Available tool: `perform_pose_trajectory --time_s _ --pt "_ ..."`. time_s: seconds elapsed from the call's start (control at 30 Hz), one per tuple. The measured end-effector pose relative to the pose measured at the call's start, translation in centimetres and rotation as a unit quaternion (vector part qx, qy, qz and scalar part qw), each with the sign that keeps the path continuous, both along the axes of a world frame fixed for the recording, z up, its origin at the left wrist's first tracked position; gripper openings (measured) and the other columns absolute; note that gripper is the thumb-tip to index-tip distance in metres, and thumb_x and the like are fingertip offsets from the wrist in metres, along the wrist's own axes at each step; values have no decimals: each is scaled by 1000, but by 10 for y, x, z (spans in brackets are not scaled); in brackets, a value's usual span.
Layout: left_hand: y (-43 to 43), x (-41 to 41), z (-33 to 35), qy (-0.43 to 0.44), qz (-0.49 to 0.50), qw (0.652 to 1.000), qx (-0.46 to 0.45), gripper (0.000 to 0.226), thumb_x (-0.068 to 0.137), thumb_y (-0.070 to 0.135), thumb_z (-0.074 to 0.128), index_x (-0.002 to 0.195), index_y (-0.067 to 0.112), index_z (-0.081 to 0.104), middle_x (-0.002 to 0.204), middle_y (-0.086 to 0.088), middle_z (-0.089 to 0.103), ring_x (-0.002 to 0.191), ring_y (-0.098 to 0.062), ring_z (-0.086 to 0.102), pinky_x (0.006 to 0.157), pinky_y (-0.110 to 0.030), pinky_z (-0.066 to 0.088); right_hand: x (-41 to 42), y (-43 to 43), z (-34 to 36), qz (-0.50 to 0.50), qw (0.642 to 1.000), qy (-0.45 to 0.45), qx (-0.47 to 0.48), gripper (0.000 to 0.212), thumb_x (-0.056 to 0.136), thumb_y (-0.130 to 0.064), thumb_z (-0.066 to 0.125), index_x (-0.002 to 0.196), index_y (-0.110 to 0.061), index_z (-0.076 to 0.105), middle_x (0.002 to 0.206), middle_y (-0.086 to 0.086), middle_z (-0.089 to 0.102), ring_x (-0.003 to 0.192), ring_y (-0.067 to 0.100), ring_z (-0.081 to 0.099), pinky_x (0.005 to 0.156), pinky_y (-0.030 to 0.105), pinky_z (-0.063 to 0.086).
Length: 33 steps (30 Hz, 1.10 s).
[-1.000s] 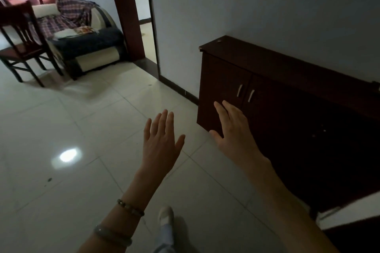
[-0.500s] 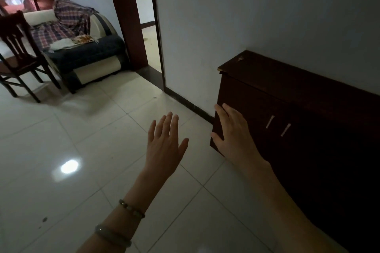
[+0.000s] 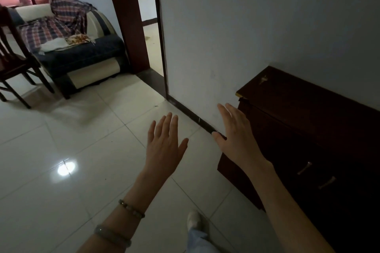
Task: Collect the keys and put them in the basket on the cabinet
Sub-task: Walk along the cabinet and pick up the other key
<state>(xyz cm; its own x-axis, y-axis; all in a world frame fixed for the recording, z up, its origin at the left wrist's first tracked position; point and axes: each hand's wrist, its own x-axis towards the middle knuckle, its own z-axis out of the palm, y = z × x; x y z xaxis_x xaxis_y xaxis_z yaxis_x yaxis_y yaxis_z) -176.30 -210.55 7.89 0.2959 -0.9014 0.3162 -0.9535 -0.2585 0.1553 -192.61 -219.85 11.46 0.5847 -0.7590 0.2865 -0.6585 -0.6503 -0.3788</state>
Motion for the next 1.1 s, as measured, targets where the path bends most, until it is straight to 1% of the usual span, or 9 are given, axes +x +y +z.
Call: perform_pose_trajectory --time_s 0.1,0.27,0.37,0.47,0.57,0.67,0.83,0.97,1.1 --pt "-56 27 2 0 -5 1000 2 69 91 44 47 142 5 23 150 -17 28 139 -30 21 116 -47 9 26 -53 3 -3 1000 0 0 72 85 -24 61 142 -15 19 149 16 27 138 29 21 110 36 17" --pt "-144 60 0 -2 -14 1000 10 71 91 47 44 143 7 20 151 -16 26 140 -28 19 114 -43 3 60 -132 6 -10 1000 4 2 72 85 -23 61 142 -16 18 149 15 26 138 27 21 109 35 18" --pt "-188 77 -3 0 -29 1000 10 71 90 47 46 142 6 23 149 -17 29 139 -29 22 114 -44 6 77 -169 4 -22 1000 7 9 71 86 -22 61 142 -16 19 149 14 26 138 26 21 111 38 23" --pt "-229 97 -7 2 -48 999 7 70 89 48 47 141 6 26 148 -18 32 137 -31 26 113 -46 11 92 -203 -1 -40 999 14 15 70 86 -24 60 142 -16 19 150 13 26 138 24 21 110 34 20" --pt "-273 116 -10 12 -73 997 9 70 88 47 48 140 6 29 146 -19 35 136 -32 29 112 -47 10 108 -236 -8 -66 997 27 24 70 87 -25 59 143 -17 17 150 12 24 138 24 20 110 34 19" --pt "-321 139 -13 11 -107 994 11 70 88 46 51 141 6 28 147 -18 33 137 -31 27 112 -45 8 129 -270 -13 -103 994 21 34 70 87 -26 57 143 -19 16 151 11 22 139 24 18 111 35 20" --pt "-402 184 -12 -9 -191 981 17 68 92 46 44 143 7 22 151 -15 26 140 -28 20 114 -42 2 169 -322 -14 -187 981 13 48 69 89 -27 56 143 -20 14 153 9 20 140 23 16 113 36 20" --pt "-456 211 -7 -29 -265 963 31 68 94 47 37 144 7 16 153 -14 21 141 -26 14 114 -41 -1 191 -355 -10 -250 967 -1 56 69 88 -27 56 143 -20 15 153 7 21 140 22 17 115 37 23" --pt "-504 223 -9 -38 -332 942 46 68 95 49 30 145 8 10 155 -13 15 142 -24 9 116 -42 0 201 -376 -9 -316 946 -13 64 68 89 -26 56 143 -20 16 153 7 19 141 21 15 115 38 18"
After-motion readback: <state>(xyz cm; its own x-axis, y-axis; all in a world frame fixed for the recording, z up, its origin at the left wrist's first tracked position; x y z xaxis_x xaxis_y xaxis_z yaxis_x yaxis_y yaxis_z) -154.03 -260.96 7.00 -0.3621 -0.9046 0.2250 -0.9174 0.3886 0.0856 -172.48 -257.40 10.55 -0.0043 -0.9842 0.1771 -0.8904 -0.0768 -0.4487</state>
